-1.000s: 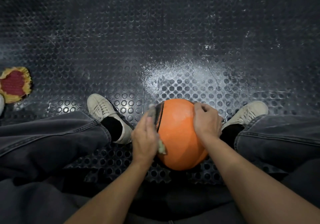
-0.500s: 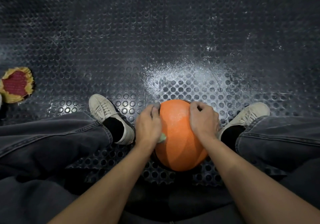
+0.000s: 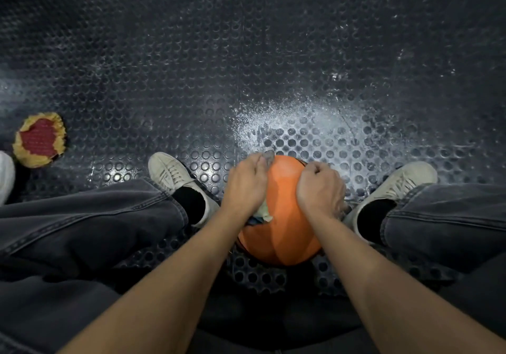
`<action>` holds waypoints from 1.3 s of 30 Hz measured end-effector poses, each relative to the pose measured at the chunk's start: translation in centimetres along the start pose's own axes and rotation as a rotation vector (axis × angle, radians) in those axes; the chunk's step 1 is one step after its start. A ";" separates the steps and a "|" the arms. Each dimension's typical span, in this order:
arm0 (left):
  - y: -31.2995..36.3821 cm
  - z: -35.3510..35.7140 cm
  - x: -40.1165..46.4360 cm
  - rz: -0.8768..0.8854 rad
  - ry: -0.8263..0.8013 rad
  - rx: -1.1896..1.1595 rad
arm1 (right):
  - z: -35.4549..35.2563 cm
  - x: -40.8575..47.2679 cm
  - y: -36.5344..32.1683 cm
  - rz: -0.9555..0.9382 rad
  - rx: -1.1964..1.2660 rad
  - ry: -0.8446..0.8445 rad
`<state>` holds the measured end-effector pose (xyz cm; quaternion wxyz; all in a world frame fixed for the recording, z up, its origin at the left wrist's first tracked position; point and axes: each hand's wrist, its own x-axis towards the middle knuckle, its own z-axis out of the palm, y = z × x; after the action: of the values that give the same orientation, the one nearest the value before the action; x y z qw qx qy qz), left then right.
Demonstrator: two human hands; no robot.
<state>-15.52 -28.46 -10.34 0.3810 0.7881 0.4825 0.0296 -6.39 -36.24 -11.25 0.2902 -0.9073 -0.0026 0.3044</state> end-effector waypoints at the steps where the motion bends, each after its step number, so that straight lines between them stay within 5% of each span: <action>1: 0.0 0.0 -1.1 0.061 0.031 0.046 | 0.3 -0.3 -0.1 0.018 0.012 0.011; 5: -2.9 0.0 -5.9 0.483 -0.104 0.052 | 0.1 -0.2 0.9 -0.001 0.025 0.001; 8: -2.7 -0.9 -1.8 0.124 -0.023 -0.127 | 0.4 -0.2 0.6 -0.032 0.010 -0.024; 10: -1.2 -0.9 -0.9 -0.014 0.007 -0.023 | 0.9 -0.5 0.1 0.020 0.000 -0.026; 14: -0.7 0.0 -4.6 0.416 -0.142 0.074 | 0.5 -0.3 0.7 0.100 0.022 -0.012; 20: -3.7 -2.1 0.2 -0.314 -0.028 -0.203 | 0.4 0.3 1.2 0.001 0.000 -0.090; 25: -7.8 -2.1 0.2 -0.737 -0.010 -0.861 | -0.1 3.0 3.7 0.227 0.222 -0.347; 28: -9.0 -2.0 0.0 -0.768 -0.043 -0.897 | 0.2 3.0 4.6 0.414 0.366 -0.635; 31: -9.0 -1.6 0.0 -0.722 -0.027 -0.831 | 0.2 3.2 5.0 0.396 0.352 -0.702; 39: -5.0 -0.4 -0.4 -0.526 0.065 -0.937 | -2.7 2.9 3.8 0.026 0.204 -0.327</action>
<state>-19.57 -27.34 -13.08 0.6711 0.3851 0.6103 0.1699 -3.16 -40.32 -13.10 0.3723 -0.8117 -0.0070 0.4500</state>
